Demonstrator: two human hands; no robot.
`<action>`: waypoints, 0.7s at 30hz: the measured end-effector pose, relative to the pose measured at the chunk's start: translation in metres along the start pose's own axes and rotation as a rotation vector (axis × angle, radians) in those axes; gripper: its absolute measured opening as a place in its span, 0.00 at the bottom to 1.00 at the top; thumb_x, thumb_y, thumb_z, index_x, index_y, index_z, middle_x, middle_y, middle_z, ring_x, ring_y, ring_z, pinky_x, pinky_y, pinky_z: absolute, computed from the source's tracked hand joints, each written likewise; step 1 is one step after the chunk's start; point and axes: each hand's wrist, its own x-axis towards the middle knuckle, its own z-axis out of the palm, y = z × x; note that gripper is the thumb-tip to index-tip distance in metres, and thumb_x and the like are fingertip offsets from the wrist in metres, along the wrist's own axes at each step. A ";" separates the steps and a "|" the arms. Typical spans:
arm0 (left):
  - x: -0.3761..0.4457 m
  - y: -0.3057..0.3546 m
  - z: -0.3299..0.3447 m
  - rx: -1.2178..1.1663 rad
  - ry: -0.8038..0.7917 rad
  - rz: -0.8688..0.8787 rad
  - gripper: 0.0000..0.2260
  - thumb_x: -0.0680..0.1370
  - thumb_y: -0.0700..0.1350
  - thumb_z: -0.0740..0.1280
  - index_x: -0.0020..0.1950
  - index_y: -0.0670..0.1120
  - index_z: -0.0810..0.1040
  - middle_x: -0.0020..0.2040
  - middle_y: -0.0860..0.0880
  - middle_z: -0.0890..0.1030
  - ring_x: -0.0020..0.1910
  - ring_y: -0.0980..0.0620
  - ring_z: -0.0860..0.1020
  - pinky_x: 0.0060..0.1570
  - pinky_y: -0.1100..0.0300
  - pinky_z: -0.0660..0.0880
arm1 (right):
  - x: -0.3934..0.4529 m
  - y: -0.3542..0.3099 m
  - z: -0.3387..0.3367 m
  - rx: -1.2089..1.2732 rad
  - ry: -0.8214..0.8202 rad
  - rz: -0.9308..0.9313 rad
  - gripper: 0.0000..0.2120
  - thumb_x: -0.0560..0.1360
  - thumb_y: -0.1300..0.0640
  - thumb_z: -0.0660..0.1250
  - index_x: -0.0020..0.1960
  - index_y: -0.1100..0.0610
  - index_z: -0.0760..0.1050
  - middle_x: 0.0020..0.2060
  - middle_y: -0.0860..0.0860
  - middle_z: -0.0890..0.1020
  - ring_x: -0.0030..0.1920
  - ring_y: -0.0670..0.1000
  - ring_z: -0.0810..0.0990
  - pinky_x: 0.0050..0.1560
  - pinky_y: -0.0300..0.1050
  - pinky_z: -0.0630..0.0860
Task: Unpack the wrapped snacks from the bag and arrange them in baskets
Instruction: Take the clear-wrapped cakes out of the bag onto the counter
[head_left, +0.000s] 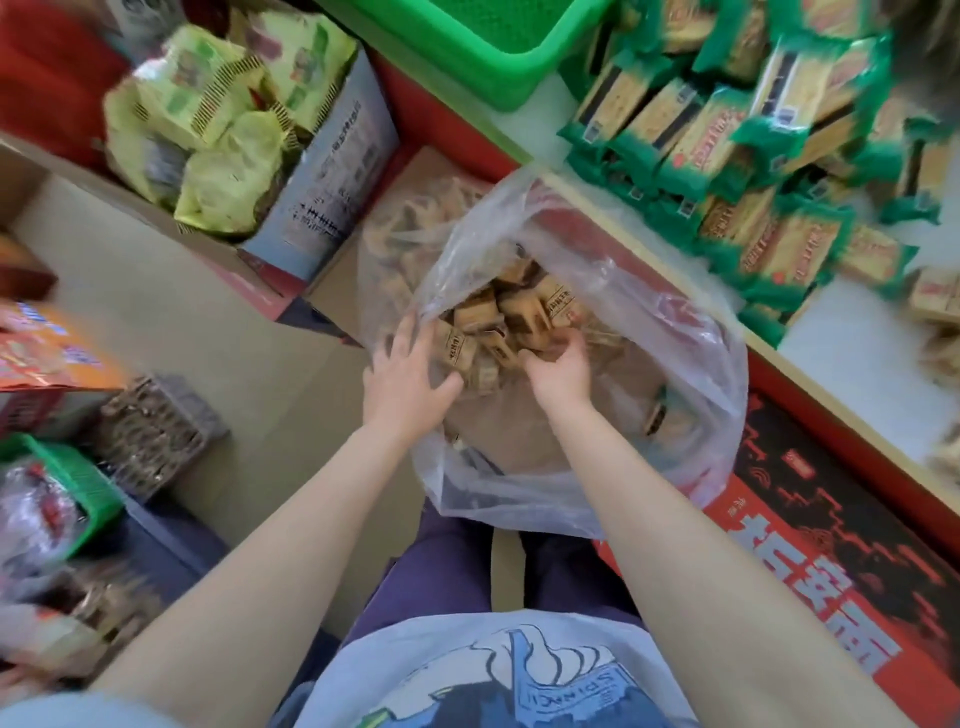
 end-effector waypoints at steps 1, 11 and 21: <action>0.000 -0.003 -0.003 -0.021 -0.011 0.000 0.36 0.79 0.58 0.63 0.82 0.55 0.49 0.83 0.54 0.47 0.80 0.41 0.50 0.73 0.38 0.57 | 0.002 -0.003 0.006 0.012 0.056 0.016 0.21 0.75 0.58 0.72 0.64 0.58 0.69 0.56 0.53 0.77 0.58 0.57 0.78 0.53 0.45 0.72; 0.003 -0.005 -0.031 -0.082 -0.025 0.087 0.35 0.80 0.62 0.61 0.81 0.63 0.44 0.82 0.48 0.48 0.80 0.43 0.52 0.76 0.40 0.53 | -0.007 -0.023 0.011 -0.052 0.045 -0.060 0.09 0.71 0.51 0.73 0.50 0.53 0.79 0.52 0.55 0.82 0.51 0.55 0.80 0.48 0.44 0.71; -0.008 0.135 -0.061 -0.358 -0.146 0.407 0.15 0.82 0.55 0.63 0.66 0.52 0.78 0.71 0.50 0.72 0.71 0.52 0.69 0.67 0.58 0.64 | -0.077 -0.018 -0.135 0.490 -0.012 -0.015 0.08 0.77 0.51 0.72 0.53 0.53 0.81 0.48 0.53 0.86 0.51 0.56 0.84 0.53 0.56 0.80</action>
